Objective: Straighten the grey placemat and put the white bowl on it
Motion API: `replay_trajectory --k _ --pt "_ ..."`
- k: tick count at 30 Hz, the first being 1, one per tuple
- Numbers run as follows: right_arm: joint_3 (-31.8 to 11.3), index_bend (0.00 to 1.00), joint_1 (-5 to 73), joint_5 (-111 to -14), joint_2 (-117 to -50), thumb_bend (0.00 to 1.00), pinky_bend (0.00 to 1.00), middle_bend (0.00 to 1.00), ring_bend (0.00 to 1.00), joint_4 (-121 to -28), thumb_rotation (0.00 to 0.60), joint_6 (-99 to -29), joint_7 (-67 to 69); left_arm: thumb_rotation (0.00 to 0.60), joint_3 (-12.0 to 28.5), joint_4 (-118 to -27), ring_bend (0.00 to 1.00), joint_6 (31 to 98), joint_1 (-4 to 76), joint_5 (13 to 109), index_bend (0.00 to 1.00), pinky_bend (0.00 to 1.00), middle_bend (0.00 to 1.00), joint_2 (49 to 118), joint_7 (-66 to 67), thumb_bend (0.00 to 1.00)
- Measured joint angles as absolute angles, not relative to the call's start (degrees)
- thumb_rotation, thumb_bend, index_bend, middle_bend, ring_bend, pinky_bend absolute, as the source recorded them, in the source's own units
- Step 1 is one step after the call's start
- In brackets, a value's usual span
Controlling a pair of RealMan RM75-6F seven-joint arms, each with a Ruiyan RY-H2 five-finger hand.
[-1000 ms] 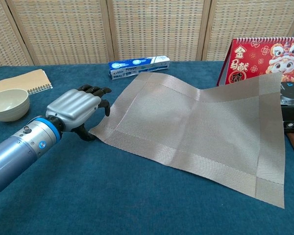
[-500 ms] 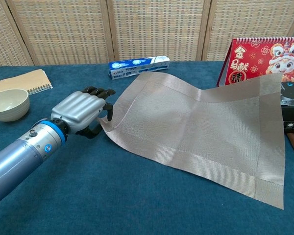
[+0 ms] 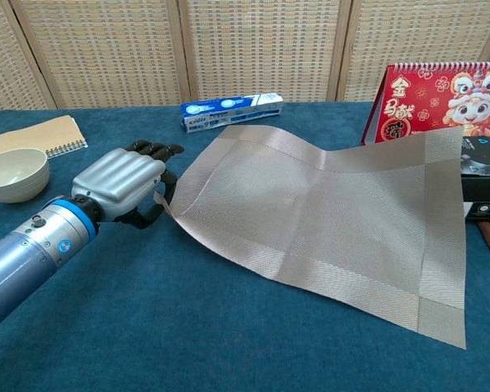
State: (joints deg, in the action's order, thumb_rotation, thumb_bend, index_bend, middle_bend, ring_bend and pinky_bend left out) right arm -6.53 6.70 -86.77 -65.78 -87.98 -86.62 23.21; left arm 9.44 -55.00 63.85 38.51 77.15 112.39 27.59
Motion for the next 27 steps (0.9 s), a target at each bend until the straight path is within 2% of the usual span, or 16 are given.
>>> replay_trajectory --k 5,8,15,27 --pt "-6.47 0.1 6.62 -87.1 -65.65 0.11 0.0 0.0 0.0 -88.42 0.6 -86.95 22.86 0.6 8.66 -59.49 0.0 64.89 37.13 77.19 0.65 0.0 0.0 110.29 28.3 0.5" --pt "-6.46 0.1 6.5 -87.34 -65.6 0.11 0.0 0.0 0.0 -88.68 0.6 -87.33 22.53 0.6 7.25 -65.15 0.0 65.94 35.52 77.4 0.65 0.0 0.0 107.74 29.43 0.5" --pt "-6.31 0.1 6.27 -87.94 -65.72 0.11 0.0 0.0 0.0 -89.05 0.6 -88.05 21.7 0.6 1.09 -79.55 0.0 69.46 30.38 79.33 0.66 0.0 0.0 99.67 33.55 0.5" --pt "-5.51 0.1 6.26 -88.89 -66.63 0.11 0.0 0.0 0.0 -89.12 0.6 -87.95 19.55 0.6 -6.56 -85.12 0.0 75.43 23.68 85.84 0.66 0.0 0.0 94.01 32.19 0.5"
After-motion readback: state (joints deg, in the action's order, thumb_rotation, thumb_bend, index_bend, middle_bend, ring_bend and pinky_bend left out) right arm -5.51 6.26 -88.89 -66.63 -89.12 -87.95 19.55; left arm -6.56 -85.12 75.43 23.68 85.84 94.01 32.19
